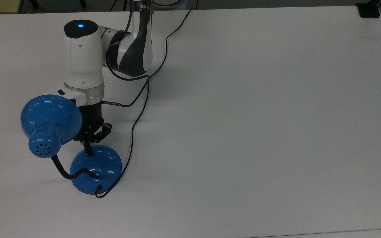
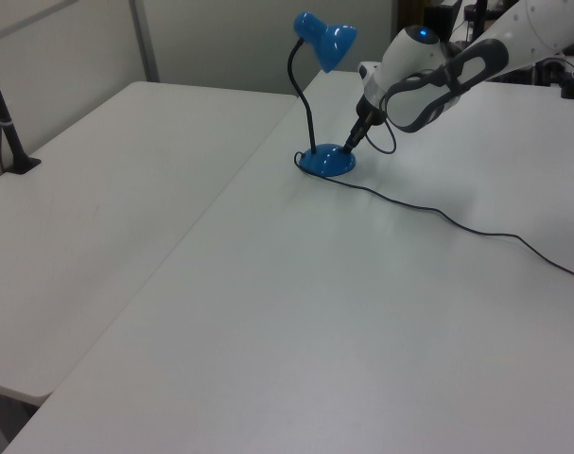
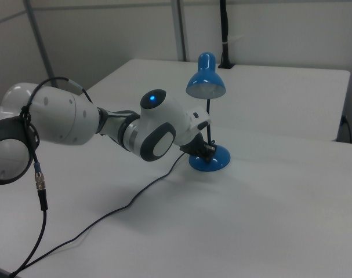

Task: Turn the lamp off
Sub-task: 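Lift the gripper up and away from the lamp base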

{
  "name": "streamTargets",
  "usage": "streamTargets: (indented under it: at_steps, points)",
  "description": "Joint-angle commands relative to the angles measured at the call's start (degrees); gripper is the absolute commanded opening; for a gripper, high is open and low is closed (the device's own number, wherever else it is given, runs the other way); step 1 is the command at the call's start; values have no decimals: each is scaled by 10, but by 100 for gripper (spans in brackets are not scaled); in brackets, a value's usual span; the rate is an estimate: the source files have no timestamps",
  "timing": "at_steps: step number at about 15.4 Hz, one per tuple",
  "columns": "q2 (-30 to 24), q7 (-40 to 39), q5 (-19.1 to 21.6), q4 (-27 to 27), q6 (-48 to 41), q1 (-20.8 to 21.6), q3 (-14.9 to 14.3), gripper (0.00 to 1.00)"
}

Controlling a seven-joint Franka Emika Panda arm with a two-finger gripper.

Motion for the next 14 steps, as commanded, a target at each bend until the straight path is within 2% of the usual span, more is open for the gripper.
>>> streamTargets:
  at_steps: [1,4,7,9,11,13,14]
  points:
    - [-16,4,2,-17,-5,4,-1,0]
    - [-67,-10,2,-52,-70,7,-1,0]
    - [-114,-9,1,-46,-228,10,-2,0]
    - [-152,-8,1,-46,-309,10,-2,15]
    - [-196,-7,-3,-46,-376,11,-2,41]
    - [-244,-7,-6,-45,-443,11,-2,100]
    - [-266,-6,-8,-44,-472,14,-2,100]
